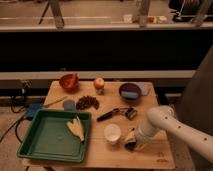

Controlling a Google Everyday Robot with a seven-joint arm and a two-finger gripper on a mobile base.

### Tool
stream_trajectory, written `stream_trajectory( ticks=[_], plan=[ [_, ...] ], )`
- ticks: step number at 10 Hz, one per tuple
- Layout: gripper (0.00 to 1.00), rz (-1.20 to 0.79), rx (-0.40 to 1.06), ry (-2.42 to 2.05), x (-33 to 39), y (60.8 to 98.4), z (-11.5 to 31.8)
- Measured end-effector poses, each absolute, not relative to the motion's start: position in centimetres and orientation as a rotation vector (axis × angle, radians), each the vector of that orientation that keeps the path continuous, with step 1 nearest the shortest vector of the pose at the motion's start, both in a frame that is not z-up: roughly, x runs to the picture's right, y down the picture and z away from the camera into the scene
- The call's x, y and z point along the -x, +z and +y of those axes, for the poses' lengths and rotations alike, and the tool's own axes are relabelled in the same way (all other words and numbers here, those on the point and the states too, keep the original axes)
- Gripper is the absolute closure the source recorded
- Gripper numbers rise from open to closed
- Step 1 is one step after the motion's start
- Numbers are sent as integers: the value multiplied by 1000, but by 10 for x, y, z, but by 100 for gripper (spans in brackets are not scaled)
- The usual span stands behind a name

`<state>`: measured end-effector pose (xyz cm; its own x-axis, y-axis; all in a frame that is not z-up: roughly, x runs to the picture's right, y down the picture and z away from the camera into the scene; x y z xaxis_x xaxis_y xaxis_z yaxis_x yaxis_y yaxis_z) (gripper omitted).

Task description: Wipe table surface with eraser

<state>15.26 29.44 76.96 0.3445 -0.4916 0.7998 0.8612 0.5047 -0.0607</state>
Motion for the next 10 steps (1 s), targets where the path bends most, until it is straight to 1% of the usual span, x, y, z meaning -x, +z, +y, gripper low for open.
stream_trajectory(
  ticks=[2,6,10],
  plan=[
    [100,-784,536,-900,-165,780,281],
    [100,-744,577,-803,-209,796,283],
    [100,-741,580,-804,-213,796,285]
  ],
)
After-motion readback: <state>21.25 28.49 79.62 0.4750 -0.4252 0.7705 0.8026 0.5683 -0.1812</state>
